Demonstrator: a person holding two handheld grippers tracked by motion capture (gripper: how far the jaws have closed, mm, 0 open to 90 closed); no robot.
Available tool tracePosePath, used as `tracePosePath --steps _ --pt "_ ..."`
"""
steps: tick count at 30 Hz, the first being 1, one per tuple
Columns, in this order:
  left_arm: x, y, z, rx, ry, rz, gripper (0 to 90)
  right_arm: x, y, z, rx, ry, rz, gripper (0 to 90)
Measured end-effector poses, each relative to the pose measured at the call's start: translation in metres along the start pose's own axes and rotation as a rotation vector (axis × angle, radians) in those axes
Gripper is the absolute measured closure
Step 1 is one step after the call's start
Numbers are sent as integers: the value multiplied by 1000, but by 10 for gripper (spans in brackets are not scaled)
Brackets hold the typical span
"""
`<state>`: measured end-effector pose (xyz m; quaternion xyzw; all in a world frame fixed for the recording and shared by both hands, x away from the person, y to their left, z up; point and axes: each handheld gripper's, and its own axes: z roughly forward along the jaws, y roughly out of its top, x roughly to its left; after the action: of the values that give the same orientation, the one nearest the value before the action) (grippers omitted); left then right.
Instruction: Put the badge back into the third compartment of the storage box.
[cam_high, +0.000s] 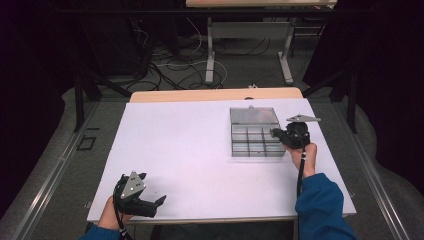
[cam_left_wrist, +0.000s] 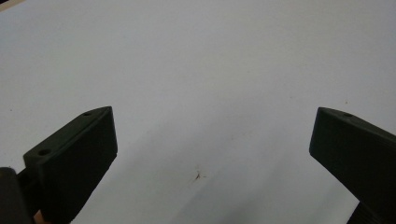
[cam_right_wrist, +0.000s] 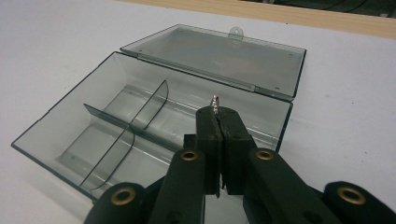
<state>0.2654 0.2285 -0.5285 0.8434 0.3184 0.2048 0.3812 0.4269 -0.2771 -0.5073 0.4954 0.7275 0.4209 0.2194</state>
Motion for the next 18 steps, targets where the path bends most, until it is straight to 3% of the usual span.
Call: tracePosePath --steps 18 --pt "0 0 0 5 -1 2 11 -5 2 14 28 -17 -28 881"
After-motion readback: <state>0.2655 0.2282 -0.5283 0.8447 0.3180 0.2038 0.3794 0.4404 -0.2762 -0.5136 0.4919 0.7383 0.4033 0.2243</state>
